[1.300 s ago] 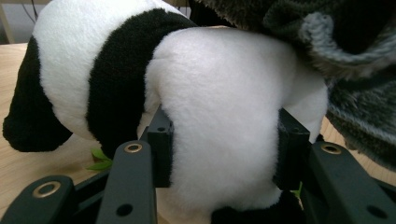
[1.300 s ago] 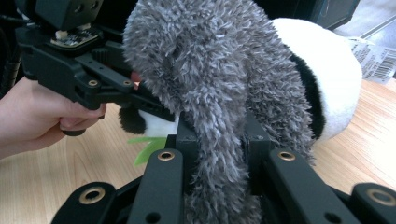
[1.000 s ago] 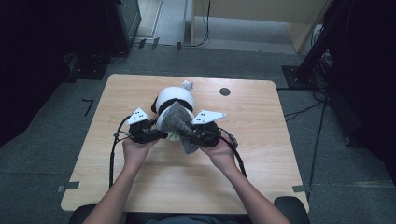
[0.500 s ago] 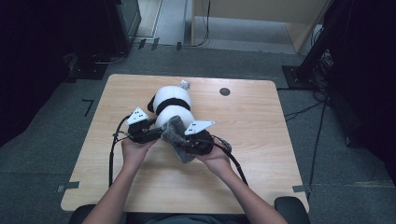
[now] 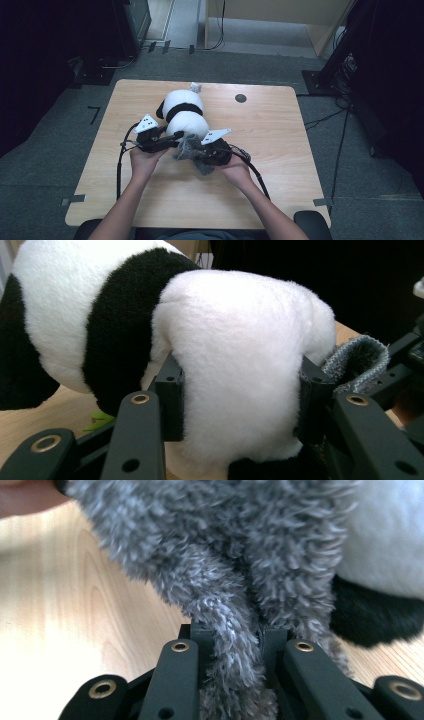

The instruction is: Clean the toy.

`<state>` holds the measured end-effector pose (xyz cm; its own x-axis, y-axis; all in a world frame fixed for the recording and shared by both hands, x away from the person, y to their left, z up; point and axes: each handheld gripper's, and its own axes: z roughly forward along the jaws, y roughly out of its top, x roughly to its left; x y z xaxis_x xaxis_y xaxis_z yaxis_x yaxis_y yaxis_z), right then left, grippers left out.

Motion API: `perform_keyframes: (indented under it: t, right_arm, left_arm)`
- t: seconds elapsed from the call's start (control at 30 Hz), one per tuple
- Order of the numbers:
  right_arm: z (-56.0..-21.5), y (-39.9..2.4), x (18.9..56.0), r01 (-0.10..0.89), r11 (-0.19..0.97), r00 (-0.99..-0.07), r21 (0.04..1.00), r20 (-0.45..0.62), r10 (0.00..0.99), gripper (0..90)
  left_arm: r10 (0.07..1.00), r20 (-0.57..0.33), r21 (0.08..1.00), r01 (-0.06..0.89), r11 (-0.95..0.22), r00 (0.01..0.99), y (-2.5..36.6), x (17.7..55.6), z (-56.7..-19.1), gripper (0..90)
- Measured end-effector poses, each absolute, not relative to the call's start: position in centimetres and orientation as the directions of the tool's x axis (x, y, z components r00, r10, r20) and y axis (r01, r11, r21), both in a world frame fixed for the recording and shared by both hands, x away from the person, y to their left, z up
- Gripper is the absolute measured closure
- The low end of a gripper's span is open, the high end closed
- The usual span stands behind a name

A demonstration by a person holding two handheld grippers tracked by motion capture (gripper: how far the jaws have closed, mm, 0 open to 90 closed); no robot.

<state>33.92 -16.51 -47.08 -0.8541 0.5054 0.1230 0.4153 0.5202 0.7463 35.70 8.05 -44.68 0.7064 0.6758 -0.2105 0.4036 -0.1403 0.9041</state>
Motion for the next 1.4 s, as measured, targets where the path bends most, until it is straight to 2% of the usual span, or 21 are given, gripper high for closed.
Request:
perform_keyframes:
  t: [0.3,0.47,0.57,0.7,0.87,1.1,1.27,1.4]
  right_arm:
    - [-47.5,-17.2,34.0,0.405,0.566,-0.876,0.718,0.126,0.466,76.8]
    - [-46.9,-17.8,34.3,0.422,0.536,-0.873,0.731,0.169,0.457,76.8]
    - [-45.4,-18.8,34.1,0.405,0.476,-0.88,0.781,0.193,0.434,77.0]
    - [-43.1,-20.0,33.7,0.372,0.414,-0.873,0.831,0.162,0.459,77.0]
    - [-41.3,-22.2,33.8,0.358,0.329,-0.828,0.874,0.134,0.544,77.1]
    - [-40.6,-26.1,35.0,0.414,0.185,-0.733,0.891,0.206,0.648,77.2]
    - [-40.9,-26.1,35.5,0.43,0.175,-0.719,0.886,0.219,0.659,77.1]
    - [-41.2,-24.2,35.5,0.434,0.215,-0.74,0.875,0.21,0.639,76.8]
  left_arm:
    - [0.675,-0.213,0.905,0.403,-0.137,0.707,8.1,35.8,-44.7,51.3]
    - [0.677,-0.219,0.91,0.398,-0.118,0.702,8.5,35.9,-44.7,51.1]
    - [0.677,-0.213,0.914,0.389,-0.117,0.704,8.7,35.8,-44.7,51.1]
    - [0.677,-0.209,0.91,0.394,-0.129,0.706,8.6,35.9,-44.8,51.0]
    - [0.657,-0.194,0.913,0.379,-0.15,0.729,8.1,35.6,-44.9,50.8]
    - [0.646,-0.182,0.913,0.371,-0.17,0.742,7.5,35.4,-45.0,50.7]
    - [0.623,-0.199,0.915,0.371,-0.158,0.756,7.1,35.2,-45.0,50.7]
    - [0.614,-0.203,0.916,0.369,-0.156,0.763,6.7,35.1,-45.0,50.8]
